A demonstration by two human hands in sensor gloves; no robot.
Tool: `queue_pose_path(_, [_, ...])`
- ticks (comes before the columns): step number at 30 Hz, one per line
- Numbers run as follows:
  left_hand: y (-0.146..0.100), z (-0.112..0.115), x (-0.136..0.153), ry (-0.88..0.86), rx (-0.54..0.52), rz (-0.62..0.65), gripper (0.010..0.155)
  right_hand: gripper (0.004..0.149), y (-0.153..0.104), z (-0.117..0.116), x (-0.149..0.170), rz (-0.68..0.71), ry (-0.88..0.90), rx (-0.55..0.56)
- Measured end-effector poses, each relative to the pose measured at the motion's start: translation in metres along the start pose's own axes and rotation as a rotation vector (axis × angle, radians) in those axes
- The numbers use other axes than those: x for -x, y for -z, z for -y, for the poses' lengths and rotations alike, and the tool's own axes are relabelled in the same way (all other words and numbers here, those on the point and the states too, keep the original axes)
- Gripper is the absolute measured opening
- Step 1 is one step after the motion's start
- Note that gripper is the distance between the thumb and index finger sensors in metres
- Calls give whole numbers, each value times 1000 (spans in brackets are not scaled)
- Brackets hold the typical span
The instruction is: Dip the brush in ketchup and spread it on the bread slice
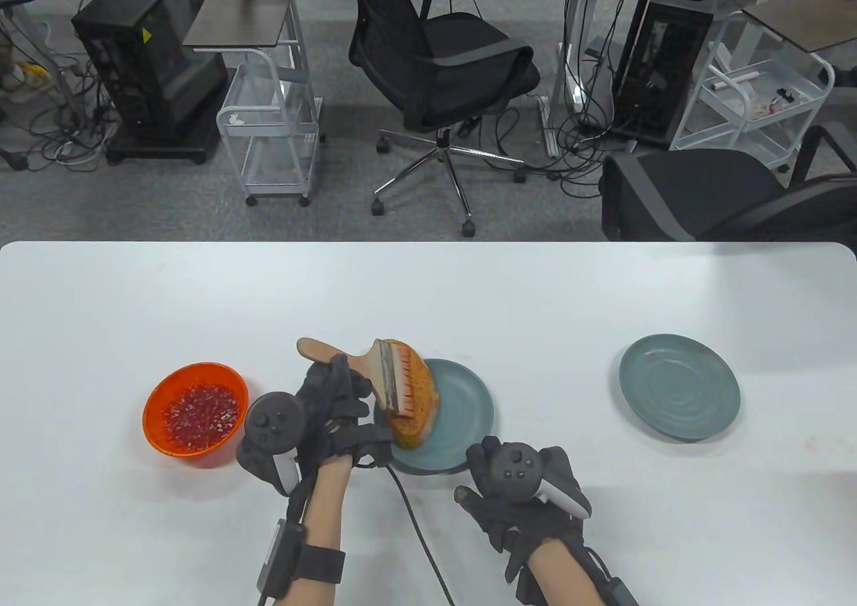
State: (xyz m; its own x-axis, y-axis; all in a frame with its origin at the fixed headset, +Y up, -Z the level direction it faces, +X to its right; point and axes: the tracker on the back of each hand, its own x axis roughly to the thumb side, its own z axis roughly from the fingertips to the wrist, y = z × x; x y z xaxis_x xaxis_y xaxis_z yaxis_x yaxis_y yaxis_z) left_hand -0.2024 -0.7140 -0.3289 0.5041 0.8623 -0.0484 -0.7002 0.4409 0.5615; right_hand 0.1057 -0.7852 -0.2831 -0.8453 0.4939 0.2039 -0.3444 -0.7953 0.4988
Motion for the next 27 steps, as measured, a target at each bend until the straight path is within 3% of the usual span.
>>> queue_pose_path(5, [1,-14,-9,63,-85,80,51,70,0,0,-1,-3,-1,0])
queue_pose_path(8, [-3,-3,-14,-3,-32,112,51,70,0,0,-1,-5,3,0])
queue_pose_path(11, [-10,14,-16,-91,57,38,51,70,0,0,-1,-5,-3,1])
queue_pose_path(14, [-13,19,-17,-30,70,60,50,69,0,0,0,-1,1,0])
queue_pose_path(18, [-10,11,-12,-16,22,53,50,69,0,1,1,-2,5,1])
queue_pose_path(20, [-7,-1,-16,92,-48,109,51,70,0,1,0,-2,4,1])
queue_pose_path(22, [-6,-9,-19,89,-80,125,51,69,1,1,0,-3,5,0])
queue_pose_path(27, [-11,2,-22,-29,33,82,51,70,1,0,-1,-9,5,1])
